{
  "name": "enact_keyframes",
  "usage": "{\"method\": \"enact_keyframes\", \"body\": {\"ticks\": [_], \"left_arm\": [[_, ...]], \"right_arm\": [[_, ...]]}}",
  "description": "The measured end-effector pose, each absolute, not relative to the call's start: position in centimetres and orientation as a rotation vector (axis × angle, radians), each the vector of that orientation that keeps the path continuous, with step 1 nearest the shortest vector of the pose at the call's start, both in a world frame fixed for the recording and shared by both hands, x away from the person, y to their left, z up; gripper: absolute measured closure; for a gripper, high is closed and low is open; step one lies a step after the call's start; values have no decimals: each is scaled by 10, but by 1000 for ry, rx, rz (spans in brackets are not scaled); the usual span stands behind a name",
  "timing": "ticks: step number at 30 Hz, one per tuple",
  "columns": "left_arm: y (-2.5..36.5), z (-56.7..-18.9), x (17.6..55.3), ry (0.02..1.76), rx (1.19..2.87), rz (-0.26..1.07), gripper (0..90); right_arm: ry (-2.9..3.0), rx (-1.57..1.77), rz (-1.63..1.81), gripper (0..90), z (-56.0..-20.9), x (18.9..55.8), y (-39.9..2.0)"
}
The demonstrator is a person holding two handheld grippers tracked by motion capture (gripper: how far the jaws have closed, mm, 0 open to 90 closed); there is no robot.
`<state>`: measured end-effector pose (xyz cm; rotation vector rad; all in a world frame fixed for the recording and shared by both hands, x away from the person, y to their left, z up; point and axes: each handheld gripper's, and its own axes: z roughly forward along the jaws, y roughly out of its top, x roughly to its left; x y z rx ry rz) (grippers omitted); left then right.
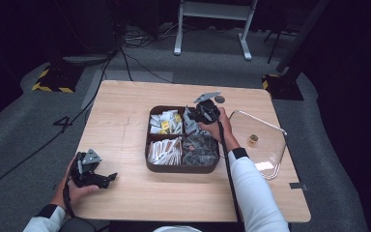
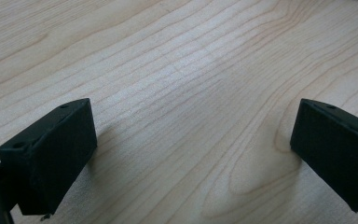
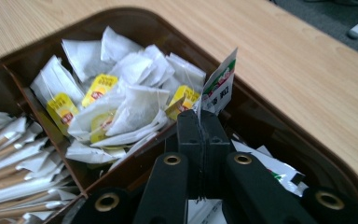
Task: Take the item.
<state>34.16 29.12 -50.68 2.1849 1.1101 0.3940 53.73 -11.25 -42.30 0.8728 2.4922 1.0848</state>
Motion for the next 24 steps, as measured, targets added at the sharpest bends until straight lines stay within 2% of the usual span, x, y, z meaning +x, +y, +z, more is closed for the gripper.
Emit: {"method": "enact_keyframes", "body": {"ticks": [11, 24], "left_arm": [[291, -507, 341, 1112, 2184, 392, 5], [291, -507, 341, 1111, 2185, 395, 5]], "right_arm": [[2443, 843, 1136, 900, -402, 527, -124], [2378, 837, 1222, 900, -382, 507, -158]]}}
